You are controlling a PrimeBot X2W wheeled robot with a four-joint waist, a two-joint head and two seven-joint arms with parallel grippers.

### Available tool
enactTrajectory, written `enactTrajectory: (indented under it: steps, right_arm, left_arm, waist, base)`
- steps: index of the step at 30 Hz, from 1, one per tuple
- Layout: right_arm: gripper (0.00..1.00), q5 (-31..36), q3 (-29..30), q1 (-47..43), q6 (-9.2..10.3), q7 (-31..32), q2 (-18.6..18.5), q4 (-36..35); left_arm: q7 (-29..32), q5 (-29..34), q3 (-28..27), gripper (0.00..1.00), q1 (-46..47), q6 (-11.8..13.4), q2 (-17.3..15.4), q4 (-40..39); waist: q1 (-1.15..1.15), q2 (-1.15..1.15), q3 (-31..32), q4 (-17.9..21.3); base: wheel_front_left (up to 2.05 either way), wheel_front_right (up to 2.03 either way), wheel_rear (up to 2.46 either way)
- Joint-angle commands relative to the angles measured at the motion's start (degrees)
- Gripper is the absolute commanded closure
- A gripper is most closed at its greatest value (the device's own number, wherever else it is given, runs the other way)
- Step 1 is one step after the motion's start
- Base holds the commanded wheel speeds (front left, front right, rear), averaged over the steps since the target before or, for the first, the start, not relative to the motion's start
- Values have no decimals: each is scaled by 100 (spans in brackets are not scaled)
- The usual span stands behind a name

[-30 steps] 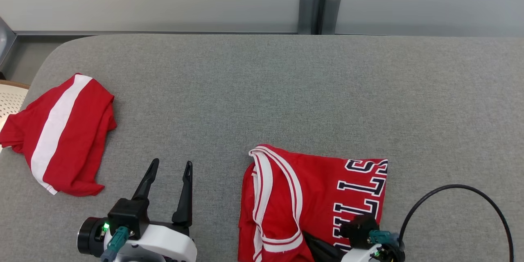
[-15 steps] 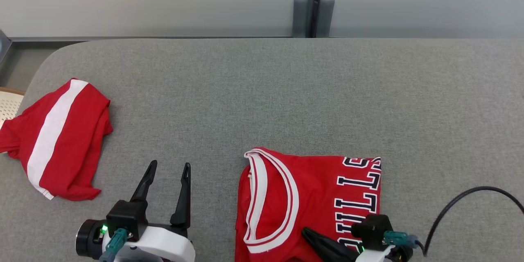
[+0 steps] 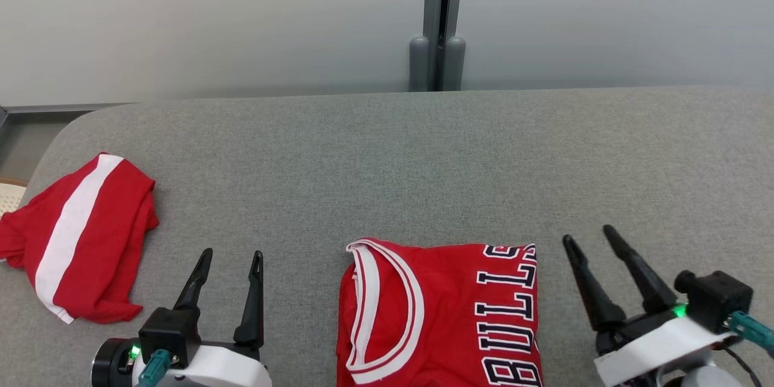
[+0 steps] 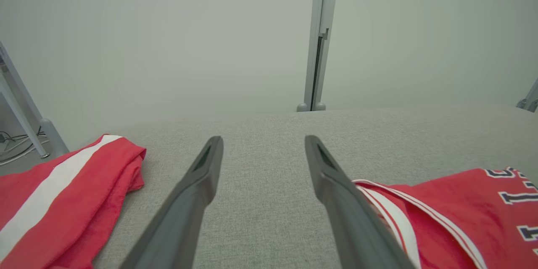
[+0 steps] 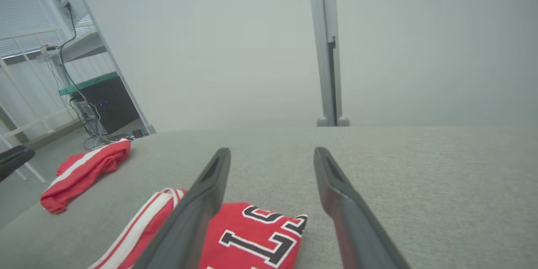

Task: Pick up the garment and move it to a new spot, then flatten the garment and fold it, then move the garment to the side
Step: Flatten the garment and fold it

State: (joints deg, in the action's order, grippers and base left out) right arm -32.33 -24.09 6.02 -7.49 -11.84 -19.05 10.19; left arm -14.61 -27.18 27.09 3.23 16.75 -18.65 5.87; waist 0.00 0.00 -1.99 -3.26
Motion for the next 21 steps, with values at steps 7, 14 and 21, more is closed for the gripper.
enactTrajectory:
  steps: [7, 14, 21]
  right_arm:
    - [0, 851, 1414, -617, 0, 329, 334, -373]
    - [0, 1379, 2183, -1223, 0, 663, 619, -827]
    - [0, 1560, 2400, -1677, 0, 857, 833, -1152]
  left_arm:
    - [38, -29, -113, 0, -177, 105, -207, -148]
    - [80, -65, -137, 0, -408, 145, -364, -294]
    - [113, -169, -141, 0, -768, 217, -422, -439]
  waist:
    - [0, 0, 252, 22]
    - [0, 0, 413, -7]
    - [0, 0, 620, 6]
  base:
    - [0, 0, 0]
    - [0, 0, 0]
    - [0, 0, 0]
